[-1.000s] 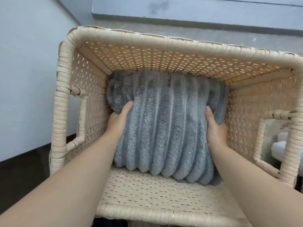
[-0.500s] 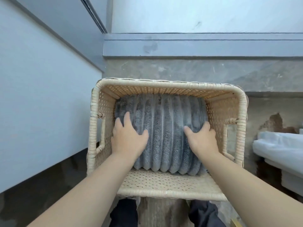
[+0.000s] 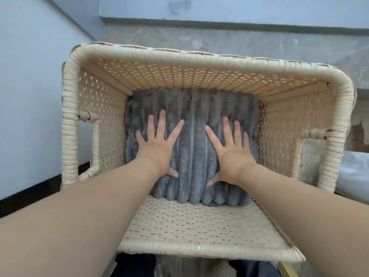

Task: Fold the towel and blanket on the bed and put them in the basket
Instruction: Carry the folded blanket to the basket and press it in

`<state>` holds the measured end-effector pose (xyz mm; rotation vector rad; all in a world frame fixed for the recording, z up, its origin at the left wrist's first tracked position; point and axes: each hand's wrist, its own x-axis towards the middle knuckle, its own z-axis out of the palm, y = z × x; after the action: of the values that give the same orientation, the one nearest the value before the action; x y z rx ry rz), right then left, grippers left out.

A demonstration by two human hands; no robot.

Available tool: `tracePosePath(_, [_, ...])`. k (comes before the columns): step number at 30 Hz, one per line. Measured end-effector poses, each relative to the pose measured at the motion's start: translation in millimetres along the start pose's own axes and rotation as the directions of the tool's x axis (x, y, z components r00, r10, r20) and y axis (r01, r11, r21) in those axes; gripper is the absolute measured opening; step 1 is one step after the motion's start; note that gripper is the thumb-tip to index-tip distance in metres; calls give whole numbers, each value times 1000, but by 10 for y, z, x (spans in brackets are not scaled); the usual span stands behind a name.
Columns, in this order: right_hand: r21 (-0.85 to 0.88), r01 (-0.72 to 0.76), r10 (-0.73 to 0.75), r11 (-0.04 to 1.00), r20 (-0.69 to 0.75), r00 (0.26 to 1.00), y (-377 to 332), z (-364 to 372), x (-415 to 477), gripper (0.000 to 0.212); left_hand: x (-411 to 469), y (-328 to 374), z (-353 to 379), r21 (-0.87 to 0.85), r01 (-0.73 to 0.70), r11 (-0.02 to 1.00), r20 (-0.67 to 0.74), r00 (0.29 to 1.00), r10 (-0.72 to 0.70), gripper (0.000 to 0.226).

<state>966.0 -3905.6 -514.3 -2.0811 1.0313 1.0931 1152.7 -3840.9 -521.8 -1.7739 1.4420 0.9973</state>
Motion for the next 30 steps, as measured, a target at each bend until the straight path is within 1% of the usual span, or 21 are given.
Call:
tracePosePath(6, [-45, -44, 47, 998, 49, 998, 36, 226, 398, 154, 399, 40, 274, 3, 41, 999, 3, 999, -41, 156])
tracePosePath(10, [-91, -88, 93, 992, 52, 994, 19, 394, 638, 147, 614, 54, 421, 23, 70, 997, 1, 998, -70, 154])
tracePosePath(14, [-123, -128, 131, 984, 11, 991, -32, 544, 802, 140, 777, 71, 525, 29, 113, 993, 15, 993, -113, 151])
tracePosePath(17, [-121, -128, 124, 984, -36, 992, -42, 534, 797, 141, 735, 56, 527, 5, 99, 995, -38, 994, -99, 149])
tracePosePath(21, [-80, -151, 144, 985, -87, 986, -89, 361, 444, 147, 344, 71, 352, -67, 47, 997, -112, 992, -54, 151])
tracePosePath(23, [-27, -131, 127, 991, -117, 985, -147, 234, 202, 147, 47, 78, 268, -179, 19, 984, -167, 985, -49, 145])
tracePosePath(24, [13, -109, 110, 994, -152, 982, -169, 167, 74, 144, -106, 88, 251, -256, 23, 966, -209, 975, -78, 138])
tracePosePath(25, [61, -96, 106, 993, -193, 975, -190, 110, -74, 138, -267, 103, 254, -345, 62, 936, -230, 962, -148, 128])
tracePosePath(26, [117, -124, 148, 985, -233, 961, -217, 62, -222, 129, -426, 122, 252, -452, 143, 881, -209, 943, -260, 116])
tracePosePath(27, [205, -194, 246, 959, -273, 930, -208, 38, -346, 117, -551, 142, 246, -583, 255, 771, -132, 907, -400, 106])
tracePosePath(28, [333, -304, 401, 892, -275, 874, -180, 17, -446, 106, -645, 165, 227, -705, 372, 604, 0, 852, -524, 101])
tracePosePath(29, [506, -421, 567, 753, -172, 806, -165, -11, -537, 100, -702, 186, 214, -781, 465, 417, 162, 796, -583, 100])
tracePosePath(30, [667, -509, 676, 545, 9, 737, -166, -17, -604, 96, -728, 206, 194, -814, 530, 239, 315, 748, -584, 100])
